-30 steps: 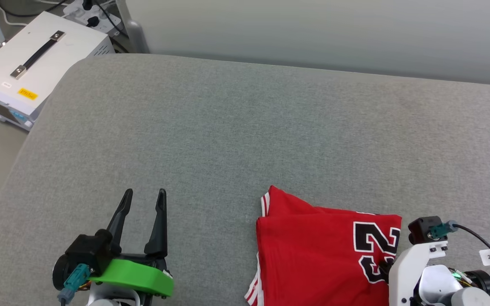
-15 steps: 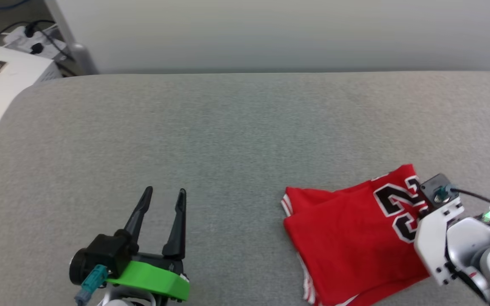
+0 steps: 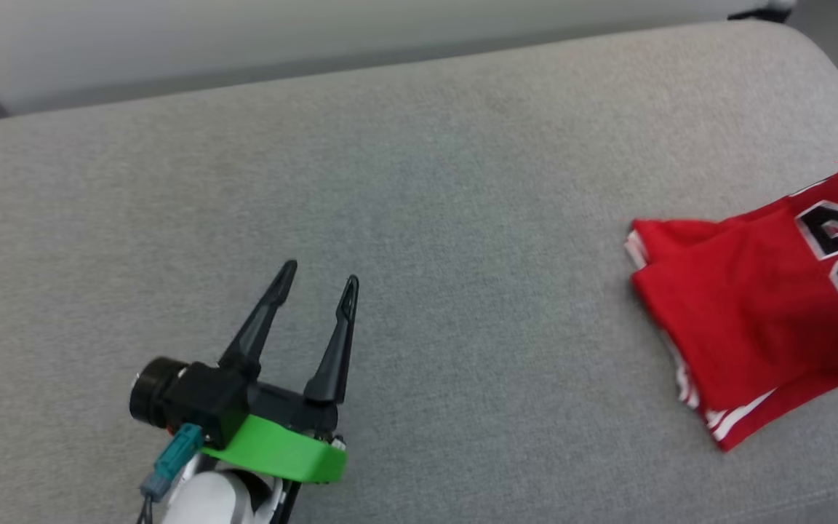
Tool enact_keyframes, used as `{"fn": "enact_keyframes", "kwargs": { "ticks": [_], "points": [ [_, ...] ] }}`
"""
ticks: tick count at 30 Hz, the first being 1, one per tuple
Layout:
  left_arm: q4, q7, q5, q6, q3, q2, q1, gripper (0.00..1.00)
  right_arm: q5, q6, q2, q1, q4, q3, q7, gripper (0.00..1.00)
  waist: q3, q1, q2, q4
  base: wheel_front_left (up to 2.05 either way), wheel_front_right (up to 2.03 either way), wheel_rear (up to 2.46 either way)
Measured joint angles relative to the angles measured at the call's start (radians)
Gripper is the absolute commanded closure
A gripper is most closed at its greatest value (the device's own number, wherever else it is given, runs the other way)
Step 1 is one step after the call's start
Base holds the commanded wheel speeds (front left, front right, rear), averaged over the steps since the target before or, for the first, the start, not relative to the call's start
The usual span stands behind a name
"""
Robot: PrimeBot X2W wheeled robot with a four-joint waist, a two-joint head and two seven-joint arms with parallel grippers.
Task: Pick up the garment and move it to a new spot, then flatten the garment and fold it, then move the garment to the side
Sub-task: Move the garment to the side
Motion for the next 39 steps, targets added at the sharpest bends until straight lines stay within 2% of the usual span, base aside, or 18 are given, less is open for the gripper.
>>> {"fn": "enact_keyframes", "kwargs": {
  "ticks": [5,12,23,24,25,26,33,39],
  "points": [
    [-0.078,0.000,-0.011,0.000,-0.009,0.030,-0.046,0.00,-0.039,0.000,0.018,-0.055,0.124,-0.124,-0.100,1.00,0.091,0.0001,0.0000,-0.041,0.00,0.00,0.00],
    [-0.198,0.042,-0.012,0.000,-0.011,0.094,-0.104,0.00,-0.108,0.000,0.055,-0.141,0.331,-0.243,-0.230,1.00,0.221,0.0002,0.0000,-0.075,0.00,0.00,0.00],
    [-0.287,0.091,-0.012,0.005,0.034,0.140,-0.133,0.00,-0.236,0.000,0.048,-0.304,0.580,-0.436,-0.360,1.00,0.366,0.0002,0.0000,-0.076,0.00,0.00,0.00],
    [-0.289,0.091,-0.012,0.006,0.034,0.141,-0.133,0.00,-0.244,0.000,0.050,-0.311,0.596,-0.446,-0.363,0.95,0.372,0.0002,0.0000,-0.073,0.00,0.00,0.00],
    [-0.291,0.091,-0.012,0.006,0.034,0.142,-0.134,0.00,-0.253,0.000,0.056,-0.319,0.616,-0.464,-0.369,0.45,0.378,0.0002,0.0000,-0.069,0.00,0.00,0.00],
    [-0.291,0.091,-0.012,0.008,0.033,0.142,-0.135,0.00,-0.261,0.000,0.060,-0.327,0.634,-0.480,-0.377,0.00,0.382,0.0002,0.0000,-0.064,0.00,0.00,0.00],
    [-0.248,0.067,-0.014,0.012,0.025,0.134,-0.135,0.00,-0.337,0.000,0.085,-0.354,0.704,-0.536,-0.458,0.00,0.363,0.0002,0.0000,-0.038,0.00,0.00,0.00],
    [-0.167,0.026,-0.043,0.018,0.018,0.101,-0.132,0.00,-0.355,0.000,0.086,-0.378,0.724,-0.518,-0.516,0.00,0.295,0.0001,0.0000,-0.027,0.00,0.00,0.00]
  ]
}}
